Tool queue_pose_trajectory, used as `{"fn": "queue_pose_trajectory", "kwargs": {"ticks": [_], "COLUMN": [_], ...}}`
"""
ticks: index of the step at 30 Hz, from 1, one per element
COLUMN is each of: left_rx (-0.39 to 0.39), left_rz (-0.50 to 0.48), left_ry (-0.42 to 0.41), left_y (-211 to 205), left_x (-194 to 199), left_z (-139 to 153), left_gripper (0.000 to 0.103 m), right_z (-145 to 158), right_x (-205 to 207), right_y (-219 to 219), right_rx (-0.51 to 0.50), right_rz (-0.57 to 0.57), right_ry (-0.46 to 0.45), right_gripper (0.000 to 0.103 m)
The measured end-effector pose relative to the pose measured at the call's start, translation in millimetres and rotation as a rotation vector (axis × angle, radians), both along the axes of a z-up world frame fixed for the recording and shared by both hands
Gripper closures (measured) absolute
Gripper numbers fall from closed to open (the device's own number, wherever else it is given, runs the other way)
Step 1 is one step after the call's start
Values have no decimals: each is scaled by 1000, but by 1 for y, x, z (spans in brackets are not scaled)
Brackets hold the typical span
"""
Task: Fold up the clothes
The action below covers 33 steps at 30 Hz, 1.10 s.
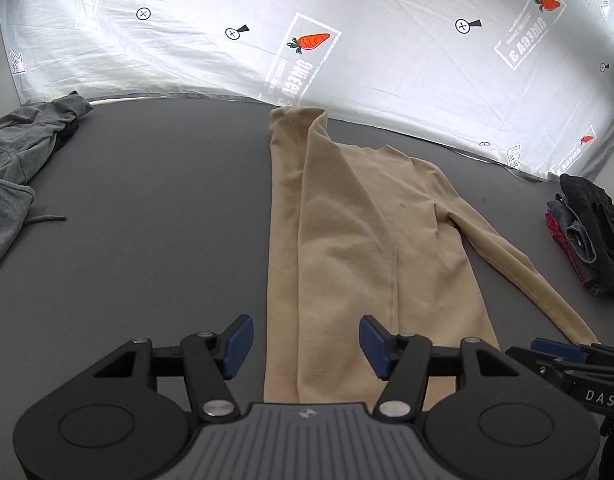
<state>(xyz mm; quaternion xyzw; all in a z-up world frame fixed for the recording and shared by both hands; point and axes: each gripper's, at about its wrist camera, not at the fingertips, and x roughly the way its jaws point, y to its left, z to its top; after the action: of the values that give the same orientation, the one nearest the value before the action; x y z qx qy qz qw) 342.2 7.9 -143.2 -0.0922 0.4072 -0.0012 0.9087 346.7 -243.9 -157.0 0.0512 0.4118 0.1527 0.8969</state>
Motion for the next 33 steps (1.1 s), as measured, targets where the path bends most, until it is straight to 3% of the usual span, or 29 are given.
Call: {"fn": "queue_pose_trajectory", "kwargs": {"ticks": [4, 9, 13, 19, 22, 24, 27, 28, 30, 33], "left_rx": [5, -32, -64, -109, -185, -314, -579, -642, -693, -676], "left_rz": [-28, -92, -144, -139, -120, -146, -241, -251, -236, -212], "left_ry": [-27, -42, -48, 72, 106, 152, 190, 189, 184, 172], "left_y": [-6, -2, 1, 11, 26, 36, 48, 51, 56, 60], "left_x": [35, 88, 133, 233, 274, 296, 319, 324, 334, 349], "left_z": [6, 10, 12, -11, -33, -49, -71, -77, -86, -95], "left_gripper": [44, 43, 31, 31, 31, 33, 51, 66, 80, 81], "right_z": [-2, -11, -22, -41, -48, -54, -58, -59, -59, -58], "right_x": [22, 64, 109, 183, 207, 221, 237, 241, 239, 236], "right_y": [-17, -13, 0, 20, 29, 30, 31, 30, 38, 51], "right_rx": [4, 20, 25, -27, -70, -86, -79, -68, -80, -98], "right_rz": [-57, -43, -5, 42, 64, 69, 63, 58, 75, 100], "right_ry": [-36, -31, -2, 62, 59, 67, 79, 82, 61, 30], "right_gripper": [49, 49, 49, 49, 49, 49, 49, 49, 48, 48]}}
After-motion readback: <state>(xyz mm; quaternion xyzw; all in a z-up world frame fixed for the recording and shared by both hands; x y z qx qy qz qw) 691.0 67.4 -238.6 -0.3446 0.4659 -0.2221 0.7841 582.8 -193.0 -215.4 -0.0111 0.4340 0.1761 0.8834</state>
